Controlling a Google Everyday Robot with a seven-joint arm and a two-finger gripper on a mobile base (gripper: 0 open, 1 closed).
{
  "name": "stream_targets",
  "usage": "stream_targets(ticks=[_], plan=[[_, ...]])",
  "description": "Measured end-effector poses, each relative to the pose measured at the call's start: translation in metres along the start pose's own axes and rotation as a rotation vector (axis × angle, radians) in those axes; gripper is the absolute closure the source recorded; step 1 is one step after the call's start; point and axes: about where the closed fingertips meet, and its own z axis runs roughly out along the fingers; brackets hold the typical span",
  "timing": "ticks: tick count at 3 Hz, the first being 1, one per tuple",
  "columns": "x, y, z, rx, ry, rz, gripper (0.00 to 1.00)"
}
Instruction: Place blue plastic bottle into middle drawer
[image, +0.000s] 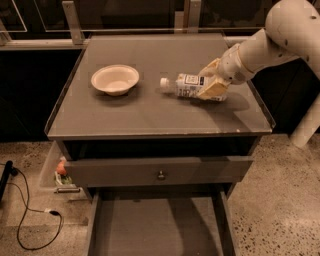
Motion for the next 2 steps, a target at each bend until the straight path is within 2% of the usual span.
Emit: stream_targets(ticks=[1, 2], plan=[[-0.011, 0.039, -0.039, 0.028, -0.034, -0.06, 1.0], [-0.018, 0.092, -0.083, 0.066, -0.069, -0.113, 1.0]])
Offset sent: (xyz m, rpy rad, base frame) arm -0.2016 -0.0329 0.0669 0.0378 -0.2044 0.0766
